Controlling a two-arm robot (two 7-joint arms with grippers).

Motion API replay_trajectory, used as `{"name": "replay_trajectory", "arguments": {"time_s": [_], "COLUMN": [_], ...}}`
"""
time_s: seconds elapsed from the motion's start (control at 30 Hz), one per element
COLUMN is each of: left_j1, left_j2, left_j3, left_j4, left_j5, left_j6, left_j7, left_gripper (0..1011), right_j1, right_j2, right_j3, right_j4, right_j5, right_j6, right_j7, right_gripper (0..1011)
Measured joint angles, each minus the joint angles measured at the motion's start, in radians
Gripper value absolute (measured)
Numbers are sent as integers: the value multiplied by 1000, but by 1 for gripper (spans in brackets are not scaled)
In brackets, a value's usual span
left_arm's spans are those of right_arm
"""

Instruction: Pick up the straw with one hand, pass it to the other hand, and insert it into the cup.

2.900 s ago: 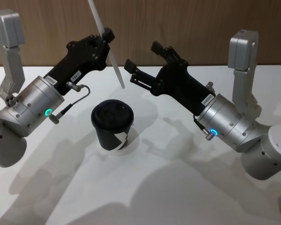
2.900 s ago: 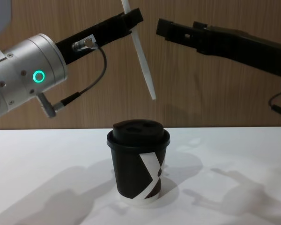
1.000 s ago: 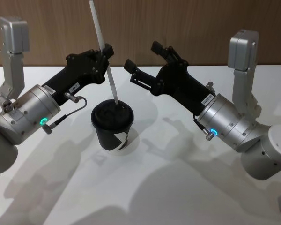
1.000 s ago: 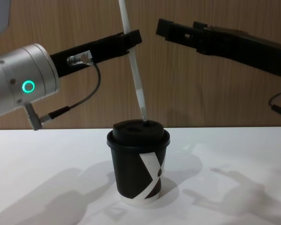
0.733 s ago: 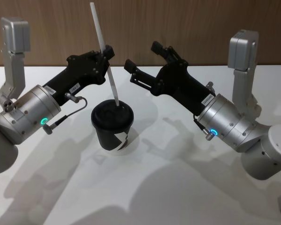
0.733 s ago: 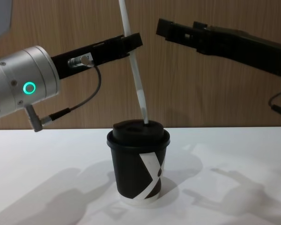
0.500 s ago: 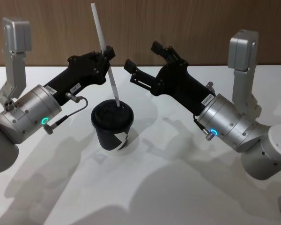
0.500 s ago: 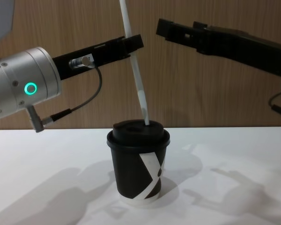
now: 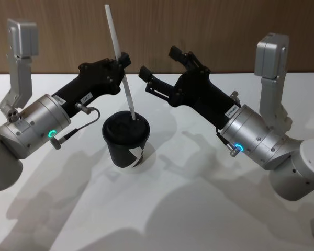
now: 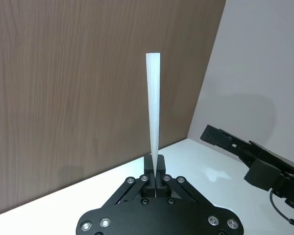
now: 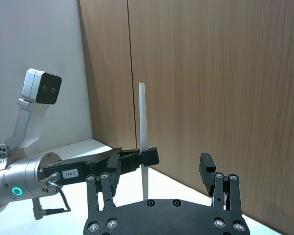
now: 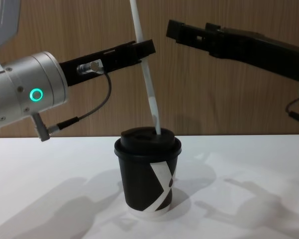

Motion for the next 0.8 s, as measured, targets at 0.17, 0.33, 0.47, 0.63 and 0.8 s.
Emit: {"name": "replay_trajectory", "arguments": {"time_s": [0.17,0.33,0.47,0.63,0.8], "left_j1": [-4,-8,-11,-14,-14], "left_j2": [-1,-3,-3,-5,-4], "left_j3": [2,7,10,15,18], "left_j4": [5,11,15,22,23], "left_j5": [5,11,14,16,19], "left_j6": [10,20,27,34,38], "left_j7": [-2,-4,-6,-9,-9], "left_gripper": [5,5,5,40,194], "right_j1": [0,0,0,0,0], "right_j2": [0,0,0,0,0], "right_j3": [0,0,0,0,0], "right_j4": [0,0,0,0,0], "right_j5": [0,0,0,0,0], "right_j6": [0,0,0,0,0], "right_j7": [0,0,0,0,0], "right_gripper": [1001,1001,1001,1001,1001]}}
